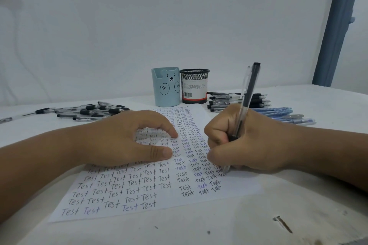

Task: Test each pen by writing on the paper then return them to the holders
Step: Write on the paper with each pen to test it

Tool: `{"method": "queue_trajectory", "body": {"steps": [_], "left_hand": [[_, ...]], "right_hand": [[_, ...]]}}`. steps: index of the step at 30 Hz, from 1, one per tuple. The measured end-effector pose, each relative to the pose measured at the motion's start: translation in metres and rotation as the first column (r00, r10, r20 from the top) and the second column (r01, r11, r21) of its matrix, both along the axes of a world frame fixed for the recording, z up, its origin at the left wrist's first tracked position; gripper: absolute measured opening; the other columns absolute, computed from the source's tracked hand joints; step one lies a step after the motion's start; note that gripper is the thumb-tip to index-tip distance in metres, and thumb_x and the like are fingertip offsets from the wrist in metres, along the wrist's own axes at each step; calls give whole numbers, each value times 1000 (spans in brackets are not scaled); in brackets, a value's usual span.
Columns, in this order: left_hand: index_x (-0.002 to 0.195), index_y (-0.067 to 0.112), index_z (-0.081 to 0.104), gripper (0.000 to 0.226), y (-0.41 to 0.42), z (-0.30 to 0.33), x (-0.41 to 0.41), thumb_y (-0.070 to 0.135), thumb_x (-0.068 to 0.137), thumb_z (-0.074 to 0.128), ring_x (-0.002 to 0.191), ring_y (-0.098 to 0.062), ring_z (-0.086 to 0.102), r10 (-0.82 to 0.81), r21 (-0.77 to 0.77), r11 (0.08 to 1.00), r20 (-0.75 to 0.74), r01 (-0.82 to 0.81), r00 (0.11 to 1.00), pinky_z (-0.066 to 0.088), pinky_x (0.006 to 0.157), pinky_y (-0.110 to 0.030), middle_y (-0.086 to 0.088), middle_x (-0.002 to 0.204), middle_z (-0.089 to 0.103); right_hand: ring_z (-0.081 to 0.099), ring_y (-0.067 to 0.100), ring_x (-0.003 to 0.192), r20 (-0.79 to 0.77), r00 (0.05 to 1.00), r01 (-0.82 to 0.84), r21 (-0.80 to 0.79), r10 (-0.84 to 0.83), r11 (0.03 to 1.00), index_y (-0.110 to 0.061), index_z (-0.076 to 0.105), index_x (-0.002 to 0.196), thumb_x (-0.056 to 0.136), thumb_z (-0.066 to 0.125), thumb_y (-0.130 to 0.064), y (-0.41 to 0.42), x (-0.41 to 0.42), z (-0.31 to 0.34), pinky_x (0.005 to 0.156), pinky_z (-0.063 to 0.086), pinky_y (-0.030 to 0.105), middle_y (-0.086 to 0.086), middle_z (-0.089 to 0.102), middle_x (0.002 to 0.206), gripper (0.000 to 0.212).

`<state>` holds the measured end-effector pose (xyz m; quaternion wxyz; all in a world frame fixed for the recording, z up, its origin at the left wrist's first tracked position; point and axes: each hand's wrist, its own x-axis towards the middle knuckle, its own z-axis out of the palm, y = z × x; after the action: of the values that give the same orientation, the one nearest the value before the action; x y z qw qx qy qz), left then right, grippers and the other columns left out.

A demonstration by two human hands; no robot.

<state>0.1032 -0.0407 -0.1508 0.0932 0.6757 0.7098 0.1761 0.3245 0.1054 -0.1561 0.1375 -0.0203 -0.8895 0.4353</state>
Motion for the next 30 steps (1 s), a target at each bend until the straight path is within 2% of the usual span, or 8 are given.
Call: {"method": "queue_trajectory", "body": {"steps": [6, 9, 13, 15, 18, 22, 25, 30], "left_hand": [[119, 63, 57, 55, -1, 0, -1, 85, 68, 58, 130, 14, 40, 2, -3, 1000, -12, -2, 1000, 31, 119, -40, 41, 134, 49], [119, 64, 56, 57, -1, 0, -1, 87, 67, 58, 131, 13, 40, 6, -4, 1000, -15, -6, 1000, 30, 119, -41, 43, 134, 47], [116, 63, 58, 47, -1, 2, 1, 76, 71, 63, 128, 18, 39, 13, -3, 1000, 31, -13, 999, 29, 119, -35, 44, 131, 48], [115, 63, 59, 47, -2, 2, 1, 71, 70, 67, 126, 22, 38, 22, 1, 1000, 58, -22, 998, 29, 117, -30, 46, 130, 47], [116, 64, 58, 52, -2, -2, -1, 73, 66, 70, 128, 18, 37, 66, 31, 997, 97, -69, 993, 31, 115, -28, 46, 133, 42], [115, 59, 62, 53, 1, -5, -10, 77, 65, 65, 126, 0, 48, 155, 96, 980, 174, -173, 972, 42, 110, -35, 42, 131, 48], [110, 57, 64, 50, 0, -5, -17, 78, 65, 63, 123, 2, 49, 205, 124, 966, 168, -227, 964, 43, 110, -37, 38, 128, 54], [105, 50, 68, 40, 0, -7, -22, 72, 72, 62, 110, 21, 45, 197, 141, 969, 53, -203, 979, 41, 108, -30, 37, 118, 58]], "right_hand": [[26, 16, 46, -3, 1000, -4, 43, 4, 999, -16, 31, 50, 73, 59, 3, 1, -2, -2, 48, 26, 27, 1, 28, 48, 40], [33, 13, 40, -60, 998, 11, -65, -15, 998, -16, 35, 50, 78, 63, 2, 1, -2, -4, 44, 30, 22, 5, 33, 47, 44], [42, 22, 45, -83, 989, 86, -376, -126, 923, -9, 51, 58, 89, 63, -49, 3, -5, 6, 42, 29, 24, 12, 47, 53, 52], [47, 25, 56, -117, 986, 67, -398, -123, 915, -9, 47, 58, 98, 48, -50, 4, -11, 17, 50, 37, 31, 9, 46, 61, 57], [47, 17, 50, -202, 956, 148, -299, -214, 943, -13, 43, 64, 99, 46, -44, 6, -25, 31, 53, 40, 24, 4, 39, 60, 47], [41, 16, 38, -259, 927, 227, -191, -273, 955, -17, 54, 99, 91, 57, -49, 17, -46, 42, 41, 36, 25, 3, 47, 52, 32], [51, 10, 44, -249, 926, 321, 116, -285, 940, -22, 61, 92, 101, 57, -32, 25, -63, 37, 46, 45, 26, 1, 63, 60, 14], [50, 0, 62, -194, 935, 355, 547, -297, 759, -27, 59, 82, 104, 50, -34, 32, -70, 7, 58, 38, 14, -11, 58, 72, 25]]}}
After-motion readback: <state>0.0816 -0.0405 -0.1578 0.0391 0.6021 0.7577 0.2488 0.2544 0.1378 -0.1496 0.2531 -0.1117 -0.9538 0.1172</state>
